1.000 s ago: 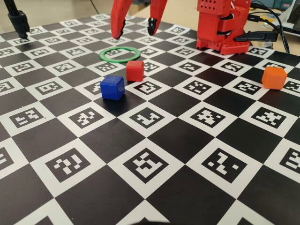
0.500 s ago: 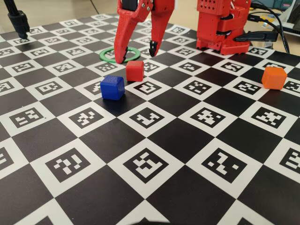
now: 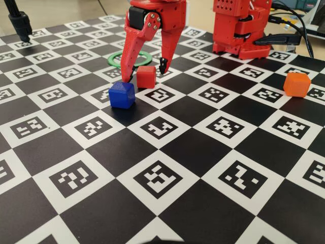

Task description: Grab the red cube then put it in the green circle then put the blue cube on top and finally the orange cube on top

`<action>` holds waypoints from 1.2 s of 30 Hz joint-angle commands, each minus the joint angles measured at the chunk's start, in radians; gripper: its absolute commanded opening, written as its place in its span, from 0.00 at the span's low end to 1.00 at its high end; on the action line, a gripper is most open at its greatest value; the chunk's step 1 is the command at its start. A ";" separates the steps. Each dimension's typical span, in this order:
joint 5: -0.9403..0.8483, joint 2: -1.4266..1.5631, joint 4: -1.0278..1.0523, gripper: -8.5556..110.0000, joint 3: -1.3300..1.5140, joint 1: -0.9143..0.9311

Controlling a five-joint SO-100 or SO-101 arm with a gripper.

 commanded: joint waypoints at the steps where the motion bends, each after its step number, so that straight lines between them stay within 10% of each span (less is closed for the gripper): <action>1: 0.009 0.009 -0.009 0.44 -0.038 0.011; 36: 0.077 -0.067 -0.006 0.44 -0.146 0.000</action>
